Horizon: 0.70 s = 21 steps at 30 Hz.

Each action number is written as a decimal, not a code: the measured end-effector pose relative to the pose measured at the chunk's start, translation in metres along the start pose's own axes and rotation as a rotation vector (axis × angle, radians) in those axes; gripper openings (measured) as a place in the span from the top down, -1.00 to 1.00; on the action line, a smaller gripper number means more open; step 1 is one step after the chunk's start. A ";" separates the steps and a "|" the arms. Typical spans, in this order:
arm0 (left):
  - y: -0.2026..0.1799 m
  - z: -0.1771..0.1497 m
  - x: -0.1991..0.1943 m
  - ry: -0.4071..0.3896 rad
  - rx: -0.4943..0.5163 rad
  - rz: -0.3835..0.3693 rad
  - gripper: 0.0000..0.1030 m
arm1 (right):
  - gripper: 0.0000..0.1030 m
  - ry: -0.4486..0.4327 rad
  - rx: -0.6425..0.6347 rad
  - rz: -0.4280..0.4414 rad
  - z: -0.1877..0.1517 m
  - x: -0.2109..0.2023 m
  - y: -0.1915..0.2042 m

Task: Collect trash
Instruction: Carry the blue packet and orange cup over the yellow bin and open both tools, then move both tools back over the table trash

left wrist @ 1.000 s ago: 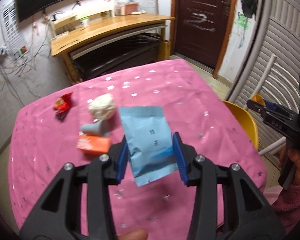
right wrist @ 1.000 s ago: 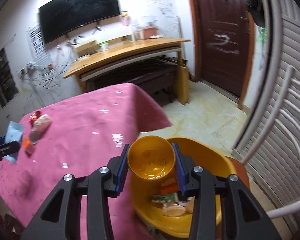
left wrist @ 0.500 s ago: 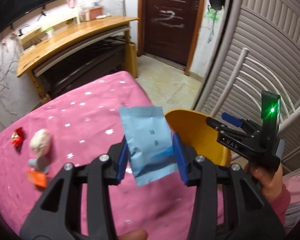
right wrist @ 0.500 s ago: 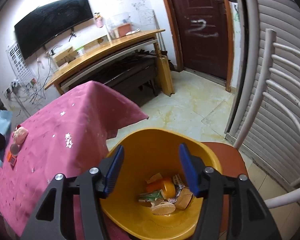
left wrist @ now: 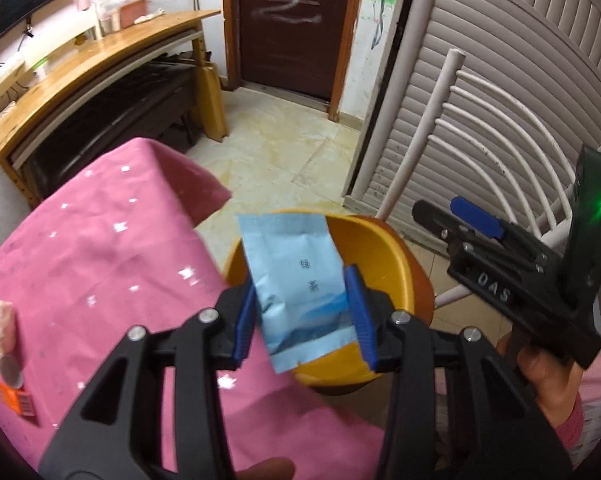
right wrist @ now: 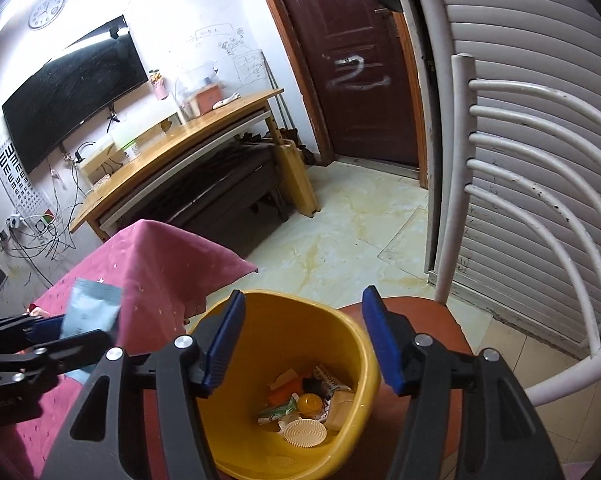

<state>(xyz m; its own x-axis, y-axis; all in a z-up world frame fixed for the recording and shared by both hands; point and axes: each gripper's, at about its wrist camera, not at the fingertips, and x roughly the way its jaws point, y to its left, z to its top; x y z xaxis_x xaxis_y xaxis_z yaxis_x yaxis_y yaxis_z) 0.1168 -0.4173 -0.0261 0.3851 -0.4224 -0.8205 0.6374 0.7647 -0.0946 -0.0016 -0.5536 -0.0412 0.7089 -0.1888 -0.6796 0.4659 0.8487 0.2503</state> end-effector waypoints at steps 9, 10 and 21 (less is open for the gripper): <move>0.000 0.005 0.006 -0.014 -0.030 0.007 -0.42 | -0.09 -0.003 0.005 0.005 0.001 0.000 -0.002; 0.001 0.004 0.005 -0.016 -0.032 0.009 -0.42 | -0.09 -0.002 0.004 0.007 0.001 0.001 -0.001; 0.016 -0.001 -0.014 -0.047 -0.068 0.016 -0.42 | -0.16 0.005 -0.034 0.032 0.000 0.002 0.014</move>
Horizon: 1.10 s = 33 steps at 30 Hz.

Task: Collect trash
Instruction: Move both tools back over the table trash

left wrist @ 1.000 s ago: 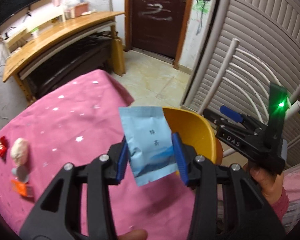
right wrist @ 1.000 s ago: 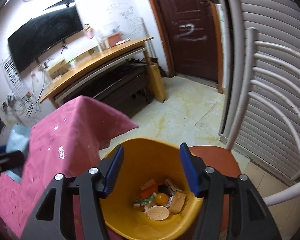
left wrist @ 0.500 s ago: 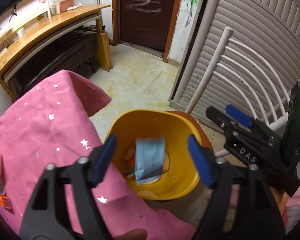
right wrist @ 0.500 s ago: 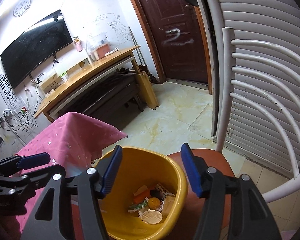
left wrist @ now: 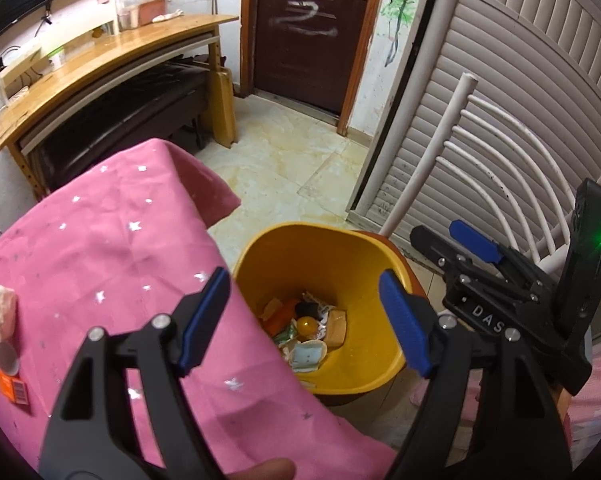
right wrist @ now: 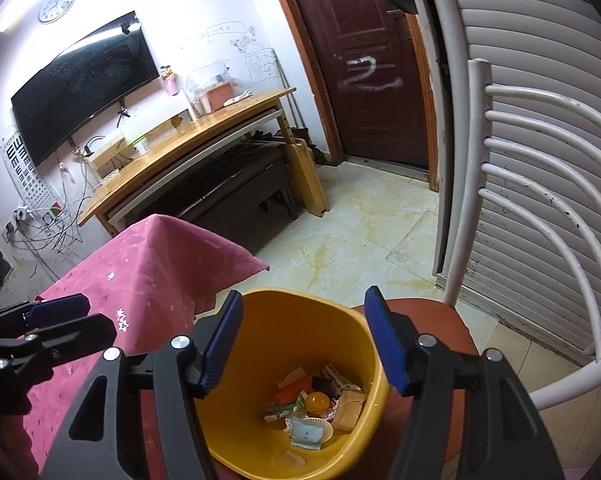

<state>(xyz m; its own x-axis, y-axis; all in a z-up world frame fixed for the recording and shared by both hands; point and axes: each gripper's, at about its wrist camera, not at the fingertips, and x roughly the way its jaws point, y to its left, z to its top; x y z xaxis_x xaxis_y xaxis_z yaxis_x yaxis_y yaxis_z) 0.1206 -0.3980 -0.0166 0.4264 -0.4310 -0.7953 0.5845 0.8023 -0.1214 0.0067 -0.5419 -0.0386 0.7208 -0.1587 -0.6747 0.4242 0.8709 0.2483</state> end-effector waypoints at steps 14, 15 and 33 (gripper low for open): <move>0.073 -0.015 -0.051 -0.076 -0.093 0.112 -0.47 | -0.42 0.012 -0.173 0.118 -0.005 -0.002 0.083; 0.081 -0.015 -0.055 -0.086 -0.104 0.123 -0.47 | -0.42 0.015 -0.178 0.123 -0.006 -0.002 0.086; 0.204 -0.029 -0.114 -0.170 -0.258 0.260 -0.53 | -0.44 0.055 -0.369 0.218 -0.003 0.017 0.212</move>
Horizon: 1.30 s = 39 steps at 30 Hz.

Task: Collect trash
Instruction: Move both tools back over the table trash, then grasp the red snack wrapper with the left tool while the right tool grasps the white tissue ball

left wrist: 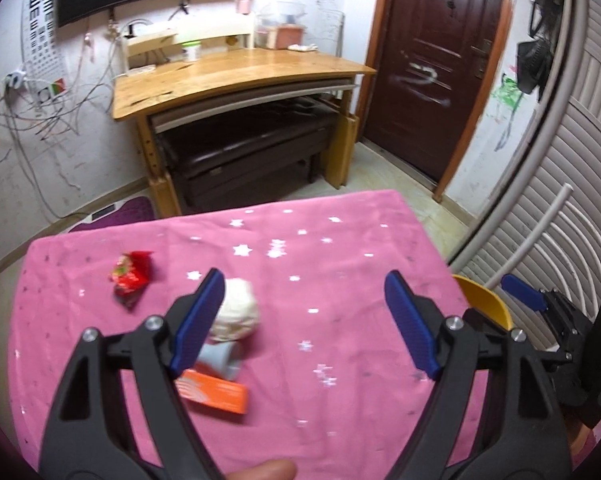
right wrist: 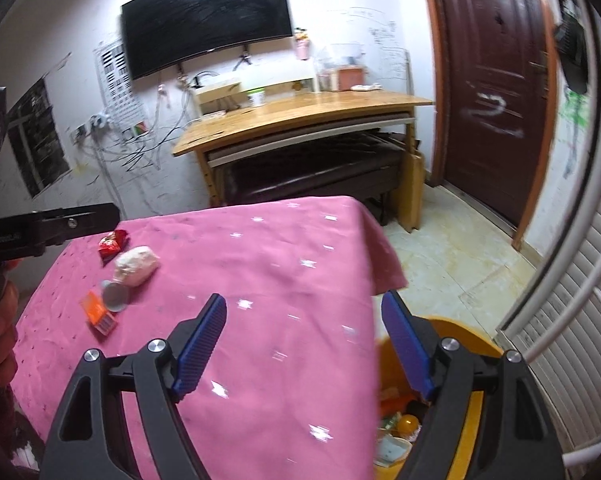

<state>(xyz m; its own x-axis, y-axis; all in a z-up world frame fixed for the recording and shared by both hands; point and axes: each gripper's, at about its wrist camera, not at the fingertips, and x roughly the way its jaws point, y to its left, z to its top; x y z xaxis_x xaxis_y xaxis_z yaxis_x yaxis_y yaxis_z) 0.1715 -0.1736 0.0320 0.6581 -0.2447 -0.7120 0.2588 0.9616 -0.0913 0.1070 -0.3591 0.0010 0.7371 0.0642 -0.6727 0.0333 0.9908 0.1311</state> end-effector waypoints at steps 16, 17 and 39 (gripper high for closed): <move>0.121 0.009 0.030 0.049 -0.152 0.128 -0.63 | -0.46 0.088 -0.145 0.138 0.034 0.071 0.117; 0.128 0.009 0.034 0.057 -0.158 0.130 -0.63 | -0.46 0.094 -0.150 0.145 0.037 0.076 0.122; 0.166 -0.007 0.085 0.177 -0.162 0.134 0.08 | -0.51 0.208 -0.182 0.210 0.043 0.140 0.179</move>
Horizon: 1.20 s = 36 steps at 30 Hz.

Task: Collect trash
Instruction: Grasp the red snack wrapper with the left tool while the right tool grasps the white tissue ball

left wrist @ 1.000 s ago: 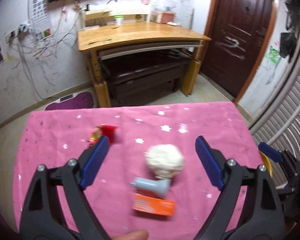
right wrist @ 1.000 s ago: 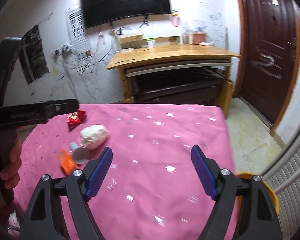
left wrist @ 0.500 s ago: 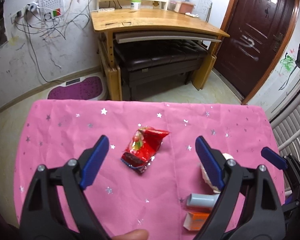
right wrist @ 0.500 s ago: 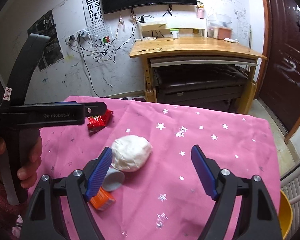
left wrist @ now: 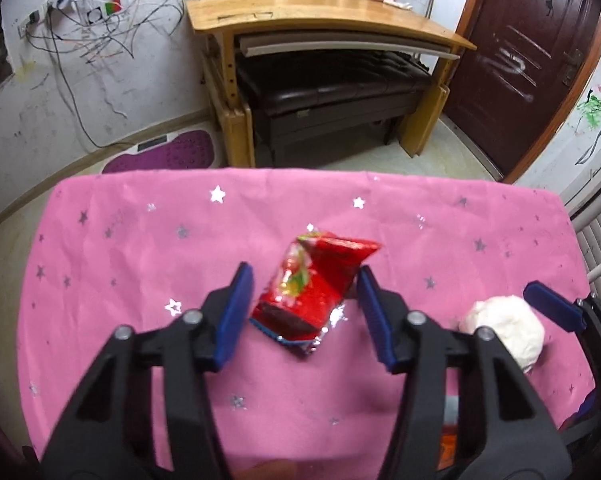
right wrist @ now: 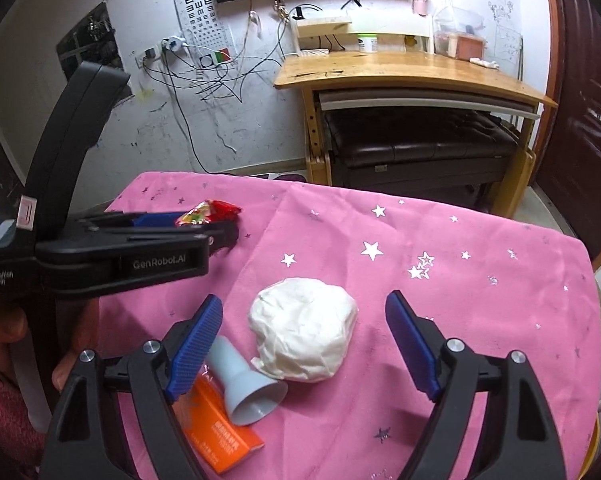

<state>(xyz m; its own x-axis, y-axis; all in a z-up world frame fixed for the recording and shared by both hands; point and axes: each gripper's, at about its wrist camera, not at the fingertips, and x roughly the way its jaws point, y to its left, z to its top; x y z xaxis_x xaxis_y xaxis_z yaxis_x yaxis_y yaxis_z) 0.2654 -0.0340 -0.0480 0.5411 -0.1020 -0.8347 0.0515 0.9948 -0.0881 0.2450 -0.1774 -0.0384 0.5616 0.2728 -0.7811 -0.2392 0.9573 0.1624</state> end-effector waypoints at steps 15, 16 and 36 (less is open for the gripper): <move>0.002 -0.011 -0.018 -0.016 -0.009 0.005 0.54 | -0.49 0.027 0.030 -0.015 -0.001 0.015 -0.010; 0.004 -0.013 -0.021 -0.015 -0.018 0.002 0.54 | -0.46 0.024 0.032 -0.015 0.000 0.014 -0.010; -0.016 -0.028 -0.080 -0.115 -0.023 0.001 0.54 | 0.00 -0.127 0.084 -0.023 -0.008 -0.049 -0.030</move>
<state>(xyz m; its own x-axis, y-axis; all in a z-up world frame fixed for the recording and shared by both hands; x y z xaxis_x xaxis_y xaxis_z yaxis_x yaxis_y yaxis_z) 0.1981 -0.0420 0.0053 0.6337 -0.0984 -0.7673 0.0324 0.9944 -0.1007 0.2187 -0.2201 -0.0100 0.6628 0.2559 -0.7037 -0.1615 0.9665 0.1994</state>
